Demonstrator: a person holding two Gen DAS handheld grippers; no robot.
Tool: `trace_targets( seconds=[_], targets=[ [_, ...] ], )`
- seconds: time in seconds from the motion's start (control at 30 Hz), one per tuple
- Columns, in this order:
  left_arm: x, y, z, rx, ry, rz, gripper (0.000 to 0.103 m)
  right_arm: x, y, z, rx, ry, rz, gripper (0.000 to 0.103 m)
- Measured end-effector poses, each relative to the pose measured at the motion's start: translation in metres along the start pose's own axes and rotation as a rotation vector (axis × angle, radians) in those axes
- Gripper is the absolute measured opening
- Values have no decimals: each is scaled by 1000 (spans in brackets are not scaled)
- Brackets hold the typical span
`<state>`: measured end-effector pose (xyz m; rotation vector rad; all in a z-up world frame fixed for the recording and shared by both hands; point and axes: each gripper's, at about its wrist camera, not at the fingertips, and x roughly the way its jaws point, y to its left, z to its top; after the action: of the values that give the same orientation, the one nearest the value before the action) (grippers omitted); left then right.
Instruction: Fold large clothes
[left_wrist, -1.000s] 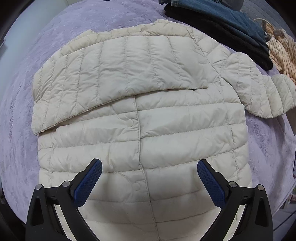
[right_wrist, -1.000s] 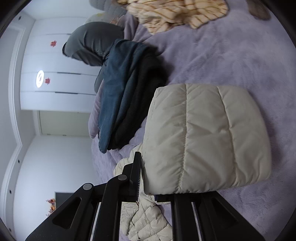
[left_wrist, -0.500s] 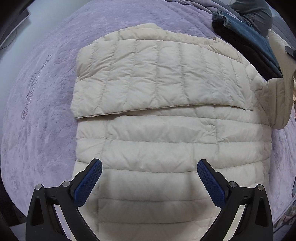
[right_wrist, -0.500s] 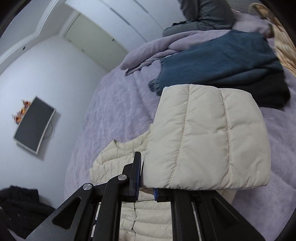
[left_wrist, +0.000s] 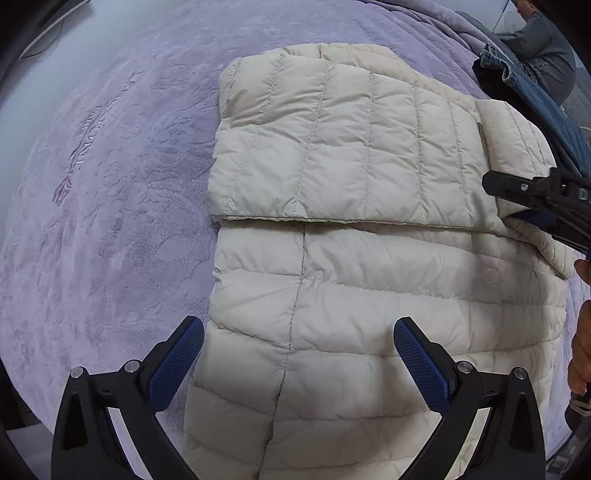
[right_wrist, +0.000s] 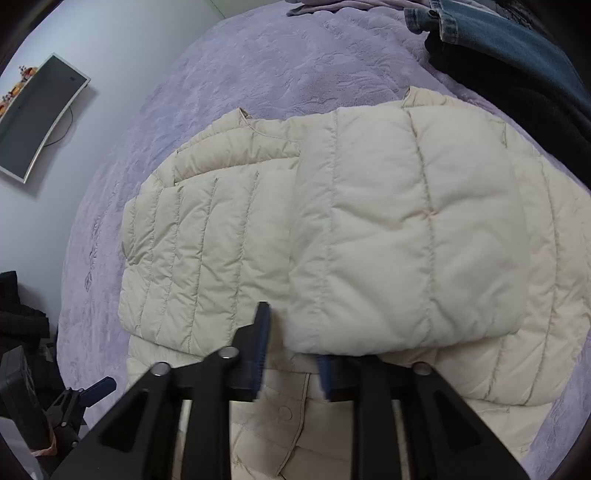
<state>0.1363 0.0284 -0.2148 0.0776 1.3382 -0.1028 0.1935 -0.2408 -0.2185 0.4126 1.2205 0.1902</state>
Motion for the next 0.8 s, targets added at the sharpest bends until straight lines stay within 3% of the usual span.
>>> trace_targets(
  seconds=[0.07,0.2,0.4,0.43,0.5,0.53,0.6,0.8],
  targets=[
    [2,3,3,1,-2,-5,103,-8,2,-6,-11,-10,-5,79],
    [0,1,3,-6,-11,-12,103,-26,-1,-15,27,-30,-14,79],
    [3,7,7,-4,-22,-12,103,-50,-62,-22,352,-148,58,77],
    [4,8,8,-5,-23,-12,103,-51,-70,-20,398,-166,86,73],
    [3,9,5,-10,-27,-10,103,-51,-80,-13,452,-193,136,39],
    [3,11,4,-13,-29,-9,103,-51,-80,-9,455,-204,144,31],
    [4,15,4,-19,-32,-7,103,-55,-73,1,410,-233,139,18],
    [0,31,5,-49,-51,4,103,-50,10,26,37,-235,33,16]
  ],
)
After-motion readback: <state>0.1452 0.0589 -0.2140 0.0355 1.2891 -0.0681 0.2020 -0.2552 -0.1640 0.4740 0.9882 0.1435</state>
